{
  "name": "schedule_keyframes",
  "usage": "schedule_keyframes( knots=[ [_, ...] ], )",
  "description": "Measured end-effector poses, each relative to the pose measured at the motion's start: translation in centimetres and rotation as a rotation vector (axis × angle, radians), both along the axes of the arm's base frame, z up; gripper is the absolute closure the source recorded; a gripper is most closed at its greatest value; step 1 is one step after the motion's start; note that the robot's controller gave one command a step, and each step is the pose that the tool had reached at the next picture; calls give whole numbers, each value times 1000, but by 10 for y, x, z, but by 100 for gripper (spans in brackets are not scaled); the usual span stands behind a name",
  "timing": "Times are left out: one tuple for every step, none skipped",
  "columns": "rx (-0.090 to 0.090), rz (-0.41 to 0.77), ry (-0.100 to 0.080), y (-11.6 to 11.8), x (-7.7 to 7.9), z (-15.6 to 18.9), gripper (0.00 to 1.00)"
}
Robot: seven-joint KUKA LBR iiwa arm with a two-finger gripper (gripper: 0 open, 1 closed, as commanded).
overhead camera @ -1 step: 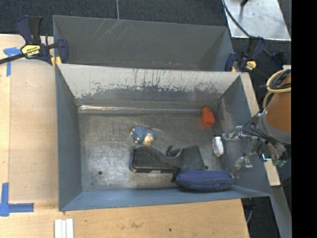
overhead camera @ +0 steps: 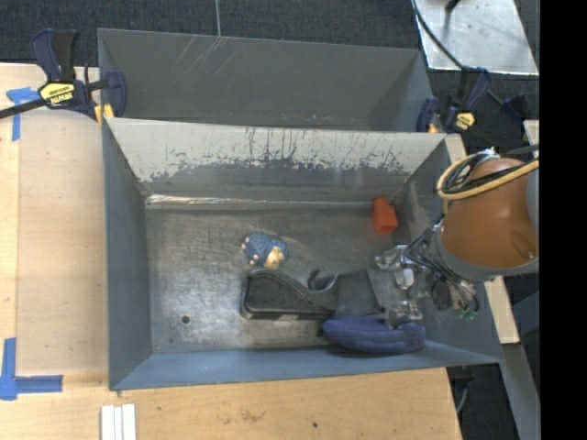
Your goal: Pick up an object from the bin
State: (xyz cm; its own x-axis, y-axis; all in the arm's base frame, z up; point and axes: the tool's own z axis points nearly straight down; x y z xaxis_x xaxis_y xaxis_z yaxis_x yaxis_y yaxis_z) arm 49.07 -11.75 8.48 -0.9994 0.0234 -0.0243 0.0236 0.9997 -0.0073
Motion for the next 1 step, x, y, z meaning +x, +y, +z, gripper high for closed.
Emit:
schedule_keyframes(
  knots=[
    [5, -1, 19, 0, -6, -2, 100]
  ],
)
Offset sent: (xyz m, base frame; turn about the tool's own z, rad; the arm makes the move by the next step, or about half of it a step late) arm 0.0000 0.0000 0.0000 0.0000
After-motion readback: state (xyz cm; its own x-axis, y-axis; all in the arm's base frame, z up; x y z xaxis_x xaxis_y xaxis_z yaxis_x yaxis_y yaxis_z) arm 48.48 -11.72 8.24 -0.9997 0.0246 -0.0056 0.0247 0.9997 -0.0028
